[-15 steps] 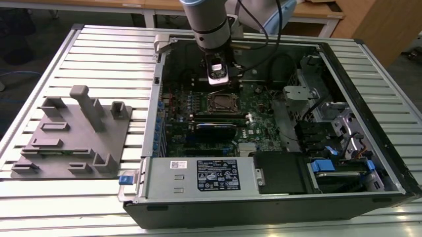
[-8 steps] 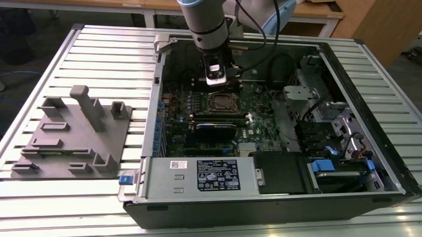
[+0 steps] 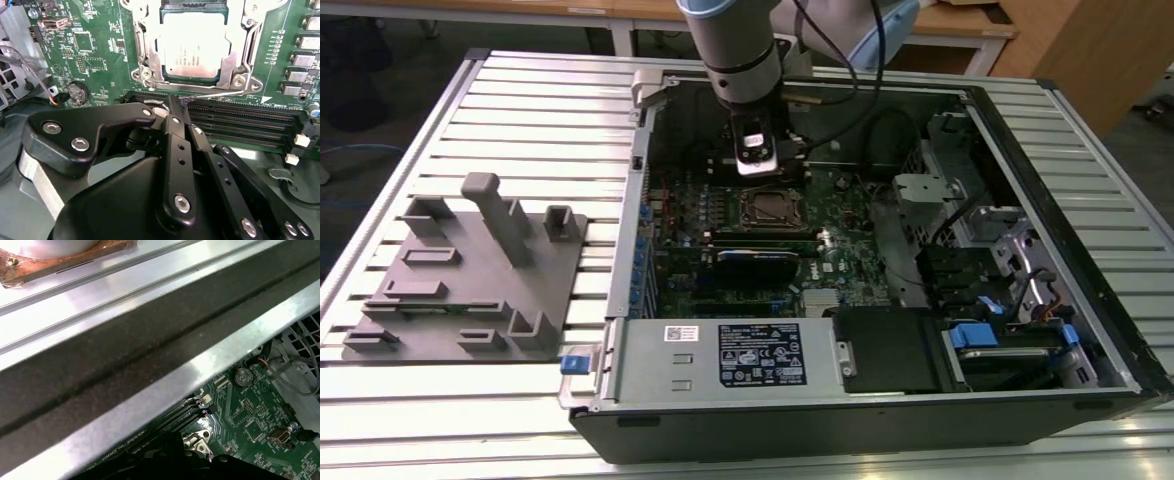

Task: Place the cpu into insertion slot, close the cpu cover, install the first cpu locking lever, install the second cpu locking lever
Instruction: 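Install the first cpu locking lever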

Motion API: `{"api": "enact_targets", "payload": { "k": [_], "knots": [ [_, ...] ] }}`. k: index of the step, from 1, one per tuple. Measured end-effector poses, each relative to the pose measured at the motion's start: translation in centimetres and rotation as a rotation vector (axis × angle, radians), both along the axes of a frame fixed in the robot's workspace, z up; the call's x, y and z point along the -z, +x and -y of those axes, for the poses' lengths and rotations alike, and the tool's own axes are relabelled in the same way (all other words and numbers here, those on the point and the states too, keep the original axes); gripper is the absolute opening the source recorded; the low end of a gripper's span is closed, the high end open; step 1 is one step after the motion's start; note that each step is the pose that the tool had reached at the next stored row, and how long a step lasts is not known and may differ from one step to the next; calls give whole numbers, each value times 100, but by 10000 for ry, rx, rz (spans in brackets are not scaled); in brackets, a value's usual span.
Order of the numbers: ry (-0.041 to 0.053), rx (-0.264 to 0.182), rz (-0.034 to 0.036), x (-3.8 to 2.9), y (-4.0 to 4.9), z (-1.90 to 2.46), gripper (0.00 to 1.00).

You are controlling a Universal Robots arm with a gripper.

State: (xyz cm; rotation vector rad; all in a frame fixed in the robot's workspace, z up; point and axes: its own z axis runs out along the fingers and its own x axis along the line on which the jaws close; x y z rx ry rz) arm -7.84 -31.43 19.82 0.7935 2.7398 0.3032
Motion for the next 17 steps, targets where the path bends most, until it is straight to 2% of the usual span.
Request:
{"api": "enact_targets", "payload": {
  "k": [5,10,17],
  "knots": [
    [-16,36,1,38,2,0,10],
    [-18,39,1,40,3,2,10],
    [-47,37,0,60,7,32,10]
  ]
}}
